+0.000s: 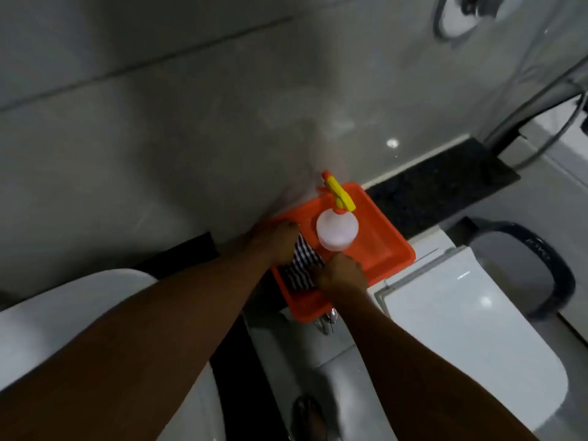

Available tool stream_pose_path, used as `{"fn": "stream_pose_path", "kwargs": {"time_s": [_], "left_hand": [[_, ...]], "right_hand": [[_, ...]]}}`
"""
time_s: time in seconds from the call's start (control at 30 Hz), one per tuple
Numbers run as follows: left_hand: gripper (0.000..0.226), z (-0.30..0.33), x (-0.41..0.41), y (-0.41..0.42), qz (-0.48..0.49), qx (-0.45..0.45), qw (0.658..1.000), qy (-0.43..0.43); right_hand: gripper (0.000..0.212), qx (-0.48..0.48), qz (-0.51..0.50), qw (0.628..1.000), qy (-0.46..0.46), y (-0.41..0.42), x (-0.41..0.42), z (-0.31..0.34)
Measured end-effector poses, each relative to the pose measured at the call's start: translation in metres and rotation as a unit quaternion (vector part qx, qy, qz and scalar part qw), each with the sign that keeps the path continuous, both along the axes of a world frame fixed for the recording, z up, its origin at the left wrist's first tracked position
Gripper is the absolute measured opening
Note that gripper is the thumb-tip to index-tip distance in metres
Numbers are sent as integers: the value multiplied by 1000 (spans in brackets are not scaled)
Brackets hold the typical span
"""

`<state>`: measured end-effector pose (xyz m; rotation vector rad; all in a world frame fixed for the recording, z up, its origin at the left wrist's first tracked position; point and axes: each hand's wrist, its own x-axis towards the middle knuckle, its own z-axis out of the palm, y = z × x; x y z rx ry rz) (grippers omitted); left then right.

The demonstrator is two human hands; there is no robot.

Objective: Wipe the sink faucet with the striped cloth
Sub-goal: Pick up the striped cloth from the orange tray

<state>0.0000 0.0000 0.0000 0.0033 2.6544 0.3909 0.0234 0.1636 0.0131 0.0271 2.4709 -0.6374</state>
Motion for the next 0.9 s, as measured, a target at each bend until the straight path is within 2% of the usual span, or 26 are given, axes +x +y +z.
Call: {"fn": "stream_pose_path", "kwargs": {"time_s": [0.07,0.27,0.4,0.5,0.53,0.6,0.67,0.73,0.83,0.9], "left_hand": [[54,-12,-11,4,-15,-39,999,2],[42,-32,-21,12,-102,-100,990,-7],[15,-13,-21,-8,-89,-58,994,-9],[28,20,-12,-27,40,52,998,23],[30,35,-6,-32,112,118,986,27],[24,72,8,-39,227,255,939,43],[18,111,26,-46,286,341,893,61],[17,153,47,-60,326,376,863,87],[17,215,85,-90,377,410,823,111],[17,252,107,-108,394,399,820,116]], "right_hand": [[39,-6,2,1000,3,-1,-8,-14],[31,-2,38,999,17,-9,-13,-45],[27,-90,-19,996,2,-7,-20,-39],[24,-169,-56,984,15,-4,-25,-11],[18,-206,-83,975,20,-4,-27,2],[8,-282,-112,952,40,-5,-26,35],[18,-338,-107,933,68,-11,-23,73],[23,-378,-88,917,91,-27,-16,117],[5,-417,-72,903,75,-63,3,182],[5,-435,-55,897,52,-88,15,213]]}}
